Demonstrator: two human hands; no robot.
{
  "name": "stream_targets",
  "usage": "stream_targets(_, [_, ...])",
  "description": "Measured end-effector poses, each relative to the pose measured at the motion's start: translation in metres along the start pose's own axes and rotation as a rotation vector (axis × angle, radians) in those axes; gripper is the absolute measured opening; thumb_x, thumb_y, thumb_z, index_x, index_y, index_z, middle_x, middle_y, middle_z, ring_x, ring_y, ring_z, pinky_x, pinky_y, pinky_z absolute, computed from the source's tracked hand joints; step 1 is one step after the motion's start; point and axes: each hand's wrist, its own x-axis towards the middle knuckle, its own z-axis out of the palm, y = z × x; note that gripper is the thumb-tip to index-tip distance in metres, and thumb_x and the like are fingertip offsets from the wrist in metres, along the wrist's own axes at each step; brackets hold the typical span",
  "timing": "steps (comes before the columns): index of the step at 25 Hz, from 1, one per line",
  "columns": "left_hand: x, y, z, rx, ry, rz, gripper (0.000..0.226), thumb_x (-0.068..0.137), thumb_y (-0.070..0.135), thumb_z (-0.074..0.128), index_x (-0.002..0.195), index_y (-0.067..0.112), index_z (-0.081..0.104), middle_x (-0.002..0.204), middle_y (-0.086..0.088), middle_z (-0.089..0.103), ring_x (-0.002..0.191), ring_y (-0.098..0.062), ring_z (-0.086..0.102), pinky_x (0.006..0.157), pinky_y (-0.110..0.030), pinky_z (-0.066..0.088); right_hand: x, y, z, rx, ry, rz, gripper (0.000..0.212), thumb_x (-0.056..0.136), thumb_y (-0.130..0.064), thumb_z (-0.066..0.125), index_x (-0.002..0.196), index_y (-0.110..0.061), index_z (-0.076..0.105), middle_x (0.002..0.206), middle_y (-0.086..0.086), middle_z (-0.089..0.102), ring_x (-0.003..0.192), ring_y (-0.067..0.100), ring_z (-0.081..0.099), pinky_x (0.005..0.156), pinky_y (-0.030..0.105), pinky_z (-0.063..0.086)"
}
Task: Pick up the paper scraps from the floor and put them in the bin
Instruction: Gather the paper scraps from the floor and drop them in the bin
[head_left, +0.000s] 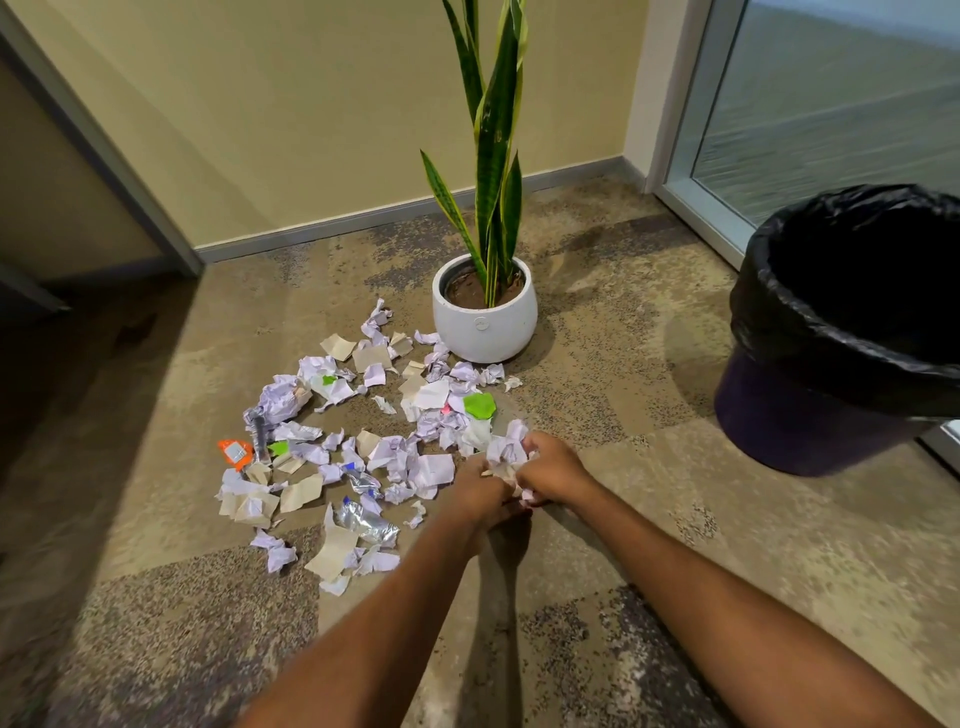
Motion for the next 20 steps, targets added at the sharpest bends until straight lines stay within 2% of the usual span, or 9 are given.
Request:
stream_targets(2, [-0.005,-0.001,0.006,-0.008,-0.035,0.037,0.039,0.090,-0.016,0.060,0.118,0.007,0.070,0.115,-0.025,0.073,0.097,-0.035,0.074,0.073,-0.039,0.064,-0.006,-0.004,-0.001,0.155,-0.038,0.070,0.037,0.078,0.011,0.058,0.091,-0.022,0.070,0.082,0.005,0.073,0.052,0.013,0.068,0.048,0.032,0.055])
stream_targets(4, [-0.009,0.002,0.010,0.015,-0.027,0.052,0.030,0.093,-0.014,0.061,0.117,0.002,0.070,0.118,-0.027,0.072,0.105,-0.040,0.073,0.076,-0.042,0.066,-0.013,-0.006,-0.005,0.224,-0.026,0.078,0.031,0.077,0.009,0.062,0.093,-0.017,0.070,0.080,0.007,0.072,0.048,0.013,0.064,0.046,0.030,0.051])
stream_targets(6, [-0.013,0.008,0.014,0.054,-0.015,0.070,0.029,0.089,-0.010,0.066,0.115,0.000,0.070,0.115,-0.027,0.072,0.107,-0.041,0.073,0.084,-0.047,0.065,-0.020,-0.011,-0.013,0.257,-0.002,0.048,0.030,0.073,0.005,0.068,0.093,-0.017,0.069,0.085,0.010,0.073,0.058,0.020,0.068,0.049,0.033,0.053])
stream_targets(9, [-0.023,0.022,0.025,0.124,-0.012,0.155,0.042,0.071,-0.008,0.066,0.107,0.011,0.074,0.098,-0.019,0.078,0.086,-0.030,0.074,0.072,-0.039,0.062,-0.027,-0.023,-0.029,0.203,0.066,-0.031,0.039,0.076,0.013,0.061,0.093,-0.022,0.069,0.088,0.012,0.074,0.061,0.022,0.067,0.050,0.033,0.053])
stream_targets(11, [-0.029,0.033,0.035,0.146,-0.011,0.219,0.046,0.076,-0.009,0.060,0.114,0.014,0.073,0.105,-0.017,0.079,0.093,-0.031,0.077,0.081,-0.045,0.066,-0.031,-0.033,-0.043,0.153,0.125,-0.093,0.039,0.076,0.011,0.061,0.092,-0.023,0.070,0.087,0.008,0.076,0.061,0.016,0.067,0.051,0.036,0.056])
stream_targets(12, [-0.032,0.038,0.041,0.144,-0.020,0.248,0.048,0.079,-0.010,0.058,0.117,0.016,0.073,0.108,-0.016,0.079,0.101,-0.034,0.077,0.089,-0.051,0.065,-0.033,-0.037,-0.051,0.128,0.152,-0.129,0.038,0.076,0.009,0.063,0.093,-0.023,0.071,0.090,0.007,0.077,0.067,0.016,0.069,0.058,0.041,0.060])
stream_targets(15, [-0.046,0.061,0.064,0.101,-0.036,0.322,0.051,0.083,-0.011,0.056,0.120,0.019,0.073,0.109,-0.011,0.079,0.109,-0.033,0.076,0.091,-0.052,0.064,-0.042,-0.052,-0.080,0.127,0.197,-0.210,0.037,0.077,0.007,0.066,0.097,-0.024,0.072,0.096,0.009,0.078,0.083,0.030,0.076,0.073,0.054,0.063])
stream_targets(17, [-0.057,0.080,0.083,0.083,-0.054,0.377,0.051,0.085,-0.010,0.056,0.124,0.018,0.072,0.113,-0.011,0.078,0.108,-0.032,0.076,0.089,-0.049,0.065,-0.047,-0.065,-0.103,0.148,0.229,-0.258,0.035,0.080,0.007,0.067,0.099,-0.022,0.072,0.097,0.010,0.077,0.082,0.033,0.076,0.071,0.057,0.065])
stream_targets(20, [-0.071,0.108,0.114,0.098,-0.122,0.454,0.051,0.085,-0.006,0.058,0.129,0.018,0.069,0.118,-0.014,0.076,0.108,-0.034,0.075,0.089,-0.052,0.065,-0.059,-0.085,-0.140,0.165,0.336,-0.310,0.036,0.079,0.007,0.064,0.097,-0.023,0.072,0.092,0.008,0.076,0.070,0.025,0.072,0.061,0.051,0.065])
